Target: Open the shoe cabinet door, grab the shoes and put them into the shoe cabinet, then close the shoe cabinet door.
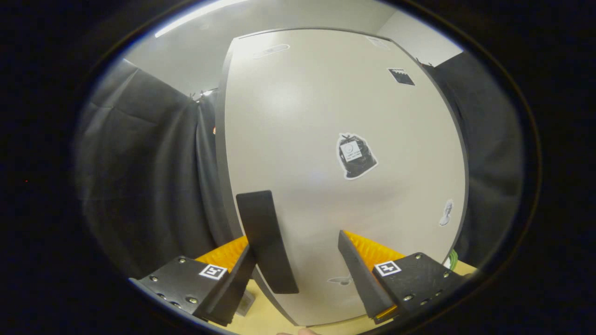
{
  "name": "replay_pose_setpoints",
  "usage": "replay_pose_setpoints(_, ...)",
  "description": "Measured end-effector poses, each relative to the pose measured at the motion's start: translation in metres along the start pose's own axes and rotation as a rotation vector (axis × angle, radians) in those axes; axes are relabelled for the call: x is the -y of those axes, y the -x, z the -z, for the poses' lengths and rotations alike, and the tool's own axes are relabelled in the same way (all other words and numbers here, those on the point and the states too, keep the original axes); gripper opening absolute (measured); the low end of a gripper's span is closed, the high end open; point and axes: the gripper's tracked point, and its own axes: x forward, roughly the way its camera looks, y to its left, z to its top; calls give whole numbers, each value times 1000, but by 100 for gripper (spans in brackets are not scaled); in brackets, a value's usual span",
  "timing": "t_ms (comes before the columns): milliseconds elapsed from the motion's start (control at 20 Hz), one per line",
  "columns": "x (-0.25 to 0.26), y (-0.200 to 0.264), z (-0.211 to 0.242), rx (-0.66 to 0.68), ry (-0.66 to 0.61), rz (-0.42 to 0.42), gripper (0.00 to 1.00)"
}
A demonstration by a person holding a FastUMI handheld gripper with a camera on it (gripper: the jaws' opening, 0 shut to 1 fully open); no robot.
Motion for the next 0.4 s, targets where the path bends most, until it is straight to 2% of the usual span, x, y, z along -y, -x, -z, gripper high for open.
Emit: replay_pose_setpoints(400, 0, 0, 1, 20, 11, 12, 99)
